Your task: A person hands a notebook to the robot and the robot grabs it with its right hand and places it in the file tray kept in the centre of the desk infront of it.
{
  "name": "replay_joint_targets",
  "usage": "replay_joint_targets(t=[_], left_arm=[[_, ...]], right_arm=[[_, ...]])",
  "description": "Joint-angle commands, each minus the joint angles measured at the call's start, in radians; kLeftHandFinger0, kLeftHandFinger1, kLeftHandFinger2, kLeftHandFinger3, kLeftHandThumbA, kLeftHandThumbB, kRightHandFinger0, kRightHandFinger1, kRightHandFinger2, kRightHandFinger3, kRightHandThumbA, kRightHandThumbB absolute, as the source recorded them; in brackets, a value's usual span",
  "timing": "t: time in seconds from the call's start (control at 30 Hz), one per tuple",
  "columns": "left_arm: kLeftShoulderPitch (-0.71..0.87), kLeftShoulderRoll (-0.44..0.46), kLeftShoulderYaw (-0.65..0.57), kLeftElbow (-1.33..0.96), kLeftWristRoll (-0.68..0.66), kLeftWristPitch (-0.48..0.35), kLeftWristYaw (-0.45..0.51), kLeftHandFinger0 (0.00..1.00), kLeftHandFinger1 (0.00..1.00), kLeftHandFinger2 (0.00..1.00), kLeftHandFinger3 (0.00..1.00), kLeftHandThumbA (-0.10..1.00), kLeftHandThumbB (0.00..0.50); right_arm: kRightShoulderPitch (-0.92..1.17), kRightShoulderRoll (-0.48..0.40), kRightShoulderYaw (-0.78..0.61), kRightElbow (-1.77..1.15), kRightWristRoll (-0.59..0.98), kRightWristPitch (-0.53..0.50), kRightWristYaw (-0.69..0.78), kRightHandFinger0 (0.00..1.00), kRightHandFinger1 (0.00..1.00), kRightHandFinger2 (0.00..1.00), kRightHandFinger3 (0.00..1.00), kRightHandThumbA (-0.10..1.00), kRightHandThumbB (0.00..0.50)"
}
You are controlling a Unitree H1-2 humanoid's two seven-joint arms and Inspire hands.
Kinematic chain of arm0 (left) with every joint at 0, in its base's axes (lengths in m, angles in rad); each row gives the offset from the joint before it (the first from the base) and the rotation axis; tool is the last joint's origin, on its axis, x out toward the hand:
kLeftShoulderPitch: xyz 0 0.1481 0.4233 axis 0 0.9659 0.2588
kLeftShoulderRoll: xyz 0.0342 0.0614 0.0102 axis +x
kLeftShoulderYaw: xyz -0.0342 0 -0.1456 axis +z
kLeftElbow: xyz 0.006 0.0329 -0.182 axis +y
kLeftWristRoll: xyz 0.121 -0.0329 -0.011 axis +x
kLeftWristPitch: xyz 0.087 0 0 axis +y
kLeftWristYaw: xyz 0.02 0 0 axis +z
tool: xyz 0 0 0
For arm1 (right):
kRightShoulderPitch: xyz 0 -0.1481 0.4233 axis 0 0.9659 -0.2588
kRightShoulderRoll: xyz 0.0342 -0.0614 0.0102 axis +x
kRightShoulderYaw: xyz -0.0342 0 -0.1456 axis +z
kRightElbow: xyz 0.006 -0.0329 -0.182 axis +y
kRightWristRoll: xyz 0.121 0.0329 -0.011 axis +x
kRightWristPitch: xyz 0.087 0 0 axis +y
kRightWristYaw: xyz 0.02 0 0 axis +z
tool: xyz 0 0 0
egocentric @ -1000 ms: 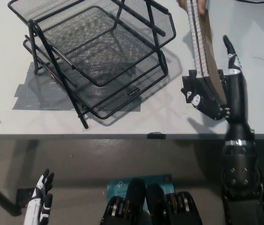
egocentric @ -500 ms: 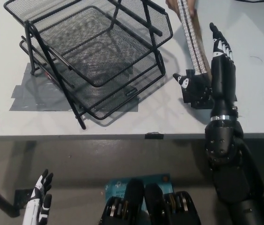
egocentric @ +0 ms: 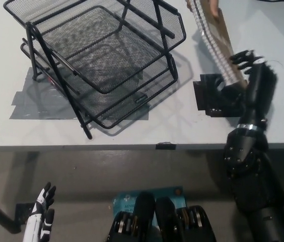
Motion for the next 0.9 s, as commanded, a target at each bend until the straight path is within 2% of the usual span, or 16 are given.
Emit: replay_joint_targets(t=[0.0,0.03,0.07,0.13,0.17,0.23,0.33,0.37,0.43,0.47,0.5,0.53,0.57,0.67,0.7,0.87], left_arm=[[0.000,0.019,0.002,-0.020,-0.008,-0.037,0.024,1.00,1.00,1.00,1.00,1.00,0.314],[0.002,0.019,0.000,-0.020,-0.007,-0.037,0.026,1.00,1.00,1.00,1.00,1.00,0.312],[0.006,0.020,-0.001,-0.021,-0.002,-0.037,0.028,1.00,1.00,1.00,1.00,1.00,0.321],[0.006,0.020,0.000,-0.021,0.002,-0.037,0.027,1.00,1.00,1.00,1.00,1.00,0.325],[0.007,0.020,0.002,-0.021,0.008,-0.037,0.026,1.00,1.00,1.00,1.00,1.00,0.328],[0.005,0.020,0.001,-0.016,0.003,-0.037,0.024,1.00,1.00,1.00,1.00,1.00,0.334],[0.007,0.023,-0.001,-0.013,0.000,-0.037,0.025,1.00,1.00,1.00,1.00,1.00,0.333],[0.009,0.023,0.000,-0.014,0.001,-0.037,0.025,1.00,1.00,1.00,1.00,1.00,0.332],[0.015,0.023,0.001,-0.018,-0.003,-0.037,0.021,1.00,1.00,1.00,1.00,1.00,0.322],[0.016,0.023,0.001,-0.017,-0.004,-0.037,0.021,1.00,1.00,1.00,1.00,1.00,0.323],[0.017,0.023,0.002,-0.017,-0.005,-0.037,0.020,1.00,1.00,1.00,1.00,1.00,0.328],[0.019,0.023,0.003,-0.018,-0.001,-0.037,0.022,1.00,1.00,1.00,1.00,1.00,0.331],[0.019,0.022,0.005,-0.016,-0.004,-0.037,0.020,1.00,1.00,1.00,1.00,1.00,0.343],[0.021,0.018,0.007,-0.019,-0.011,-0.037,0.016,1.00,1.00,1.00,1.00,1.00,0.345],[0.022,0.019,0.006,-0.019,-0.012,-0.037,0.015,1.00,1.00,1.00,1.00,1.00,0.339],[0.022,0.021,0.004,-0.015,-0.014,-0.037,0.014,1.00,1.00,1.00,1.00,1.00,0.335]], right_arm=[[-0.093,-0.007,-0.008,-0.076,-0.002,-0.024,-0.114,0.29,0.19,0.27,0.54,1.00,0.002],[-0.090,-0.004,-0.013,-0.089,0.009,-0.026,-0.111,0.06,0.04,0.08,0.24,0.99,0.000],[-0.081,0.001,-0.022,-0.122,0.030,-0.038,-0.110,0.00,0.00,0.00,0.04,0.92,0.000],[-0.076,0.002,-0.023,-0.147,0.035,-0.042,-0.113,0.00,0.00,0.04,0.03,0.89,0.000],[-0.072,0.000,-0.022,-0.171,0.029,-0.046,-0.117,0.00,0.00,0.04,0.10,0.88,0.000],[-0.068,0.002,-0.026,-0.214,0.037,-0.049,-0.115,0.00,0.00,0.13,0.05,0.89,0.000],[-0.062,-0.005,-0.031,-0.258,0.034,-0.062,-0.127,0.00,0.00,0.13,0.02,0.86,0.000],[-0.059,-0.005,-0.032,-0.270,0.037,-0.059,-0.123,0.00,0.00,0.16,0.06,0.94,0.000],[-0.051,-0.009,-0.040,-0.315,0.049,-0.036,-0.095,0.00,0.00,0.18,0.08,0.96,0.000],[-0.048,-0.010,-0.044,-0.343,0.043,-0.013,-0.087,0.04,0.00,0.17,0.10,0.98,0.000],[-0.047,-0.009,-0.046,-0.356,0.035,-0.002,-0.089,0.23,0.00,0.16,0.09,0.97,0.000],[-0.045,-0.012,-0.048,-0.387,0.010,0.021,-0.092,0.24,0.00,0.13,0.09,0.97,0.000],[-0.044,-0.020,-0.050,-0.412,0.007,0.012,-0.095,0.01,0.00,0.09,0.08,0.91,0.000],[-0.052,-0.043,-0.057,-0.444,-0.009,-0.002,-0.109,0.00,0.00,0.01,0.08,0.84,0.000],[-0.054,-0.052,-0.062,-0.466,-0.015,0.006,-0.104,0.00,0.00,0.00,0.08,0.89,0.000],[-0.069,-0.074,-0.061,-0.550,-0.076,0.032,-0.102,0.00,0.00,0.00,0.09,0.91,0.000]])
